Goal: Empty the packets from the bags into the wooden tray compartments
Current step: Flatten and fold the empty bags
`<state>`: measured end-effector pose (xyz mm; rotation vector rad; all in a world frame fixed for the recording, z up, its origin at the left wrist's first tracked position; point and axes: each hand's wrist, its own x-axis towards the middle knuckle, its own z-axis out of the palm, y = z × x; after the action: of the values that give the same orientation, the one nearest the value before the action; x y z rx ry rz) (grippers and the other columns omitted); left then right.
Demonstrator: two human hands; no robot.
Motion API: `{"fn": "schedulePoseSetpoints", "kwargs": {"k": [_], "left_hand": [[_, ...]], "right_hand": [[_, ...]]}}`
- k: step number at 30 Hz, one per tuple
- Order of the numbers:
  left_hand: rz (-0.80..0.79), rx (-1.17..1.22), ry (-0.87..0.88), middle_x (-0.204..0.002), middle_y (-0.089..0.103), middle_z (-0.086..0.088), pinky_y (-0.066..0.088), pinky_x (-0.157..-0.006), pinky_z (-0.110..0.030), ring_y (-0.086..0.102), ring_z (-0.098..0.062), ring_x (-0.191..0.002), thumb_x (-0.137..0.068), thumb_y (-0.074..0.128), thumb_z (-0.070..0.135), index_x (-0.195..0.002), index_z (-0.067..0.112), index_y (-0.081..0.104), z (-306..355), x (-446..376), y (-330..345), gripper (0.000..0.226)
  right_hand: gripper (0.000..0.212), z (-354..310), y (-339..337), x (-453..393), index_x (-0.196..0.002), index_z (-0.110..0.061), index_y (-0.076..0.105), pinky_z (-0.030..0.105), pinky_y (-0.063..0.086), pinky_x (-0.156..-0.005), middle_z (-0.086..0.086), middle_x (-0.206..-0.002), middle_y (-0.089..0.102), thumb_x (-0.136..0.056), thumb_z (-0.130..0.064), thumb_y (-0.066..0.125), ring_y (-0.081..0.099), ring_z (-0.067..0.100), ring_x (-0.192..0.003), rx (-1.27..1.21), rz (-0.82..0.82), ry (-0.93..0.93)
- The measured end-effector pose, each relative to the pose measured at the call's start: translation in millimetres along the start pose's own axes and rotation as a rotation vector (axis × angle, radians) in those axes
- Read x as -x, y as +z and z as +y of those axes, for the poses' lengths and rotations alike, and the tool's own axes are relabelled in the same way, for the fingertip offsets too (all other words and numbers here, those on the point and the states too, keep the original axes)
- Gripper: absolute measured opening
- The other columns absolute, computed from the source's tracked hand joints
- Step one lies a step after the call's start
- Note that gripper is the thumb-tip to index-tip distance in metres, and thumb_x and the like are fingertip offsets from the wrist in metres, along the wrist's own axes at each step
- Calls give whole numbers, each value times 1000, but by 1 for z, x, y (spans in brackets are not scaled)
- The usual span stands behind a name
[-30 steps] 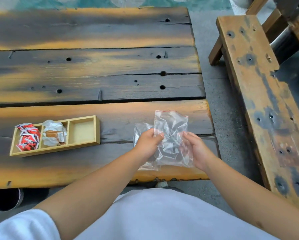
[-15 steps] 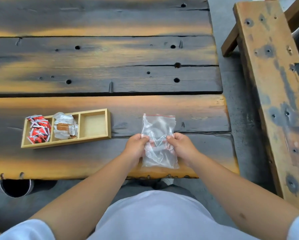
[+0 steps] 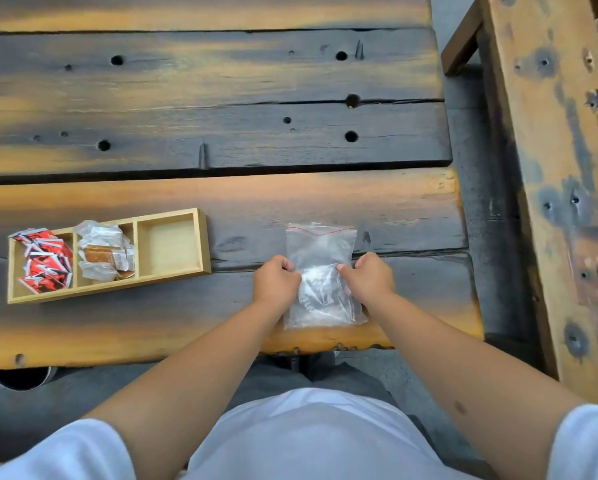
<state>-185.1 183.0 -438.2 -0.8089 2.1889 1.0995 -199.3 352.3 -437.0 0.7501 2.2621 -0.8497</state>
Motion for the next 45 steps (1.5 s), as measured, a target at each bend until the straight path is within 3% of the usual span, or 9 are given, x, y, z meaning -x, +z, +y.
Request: {"fn": "schedulePoseSetpoints", "kwargs": {"k": [7, 10, 14, 16, 20, 27, 33, 38, 45], "left_hand": [[164, -168, 92, -121, 50, -2, 47, -94, -37, 50, -24, -112, -82, 72, 24, -124, 19, 50, -4, -3, 5, 48], [103, -66, 107, -114, 55, -1, 47, -87, -30, 54, -21, -108, -87, 71, 23, -135, 14, 46, -5, -2, 4, 55], [-29, 40, 88, -82, 56, 2, 38, -61, -21, 55, -14, -77, -92, 65, 23, -111, 15, 56, -2, -2, 1, 23], [-55, 68, 82, -75, 51, 5, 38, -59, -24, 52, -15, -71, -91, 65, 21, -92, 18, 57, 0, -1, 1, 9], [-85, 200, 74, -78, 56, -1, 43, -63, -28, 53, -17, -72, -91, 65, 18, -77, 17, 52, 4, 8, -7, 19], [-236, 316, 148, -77, 62, -10, 46, -68, -38, 59, -25, -71, -91, 66, 20, -75, 19, 52, 22, 29, -57, 21], [-398, 428, 229, -88, 70, -6, 53, -58, -23, 67, -15, -75, -97, 60, 16, -95, 15, 62, 46, 69, -96, 3], [-345, 529, 295, -54, 61, 8, 47, -44, -16, 55, 0, -43, -97, 54, 4, -86, 11, 57, 54, 94, -115, 14], [-303, 479, 390, -53, 53, 2, 41, -43, -18, 45, -6, -42, -96, 59, 8, -86, 13, 60, 43, 102, -139, 11]], "right_hand": [[35, 5, 11, 10, -97, -23, 49, 34, 49, -64, -1, -90, 62, -83, -49, 67, 63, 25, -82, 68, 39, 36], [30, 5, 16, 11, -92, -23, 55, 31, 47, -62, -2, -90, 65, -83, -49, 68, 64, 25, -81, 29, 62, 57], [28, 4, 14, 6, -87, -22, 60, 34, 54, -64, -1, -83, 67, -80, -46, 72, 65, 22, -75, -60, 64, 50], [24, 4, 14, 4, -78, -20, 59, 36, 55, -67, -2, -77, 67, -81, -40, 73, 64, 20, -71, -108, 33, 22], [24, 5, 10, 8, -67, -17, 56, 38, 52, -70, 2, -70, 63, -84, -28, 71, 58, 21, -68, -238, -82, -47], [19, -7, -34, 35, -76, -18, 56, 40, 40, -65, 14, -78, 57, -85, -28, 69, 51, 26, -70, -500, -336, -146], [15, -33, -79, 73, -79, -14, 57, 28, 43, -62, -6, -64, 59, -93, -13, 64, 52, 12, -59, -635, -253, -388], [5, -46, -94, 101, -96, -11, 63, 34, 54, -72, 5, -85, 72, -92, -8, 64, 67, 20, -78, -661, -385, -466], [19, -46, -90, 122, -79, -14, 56, 23, 40, -49, 4, -65, 61, -95, -4, 58, 53, 14, -54, -635, -398, -463]]}}
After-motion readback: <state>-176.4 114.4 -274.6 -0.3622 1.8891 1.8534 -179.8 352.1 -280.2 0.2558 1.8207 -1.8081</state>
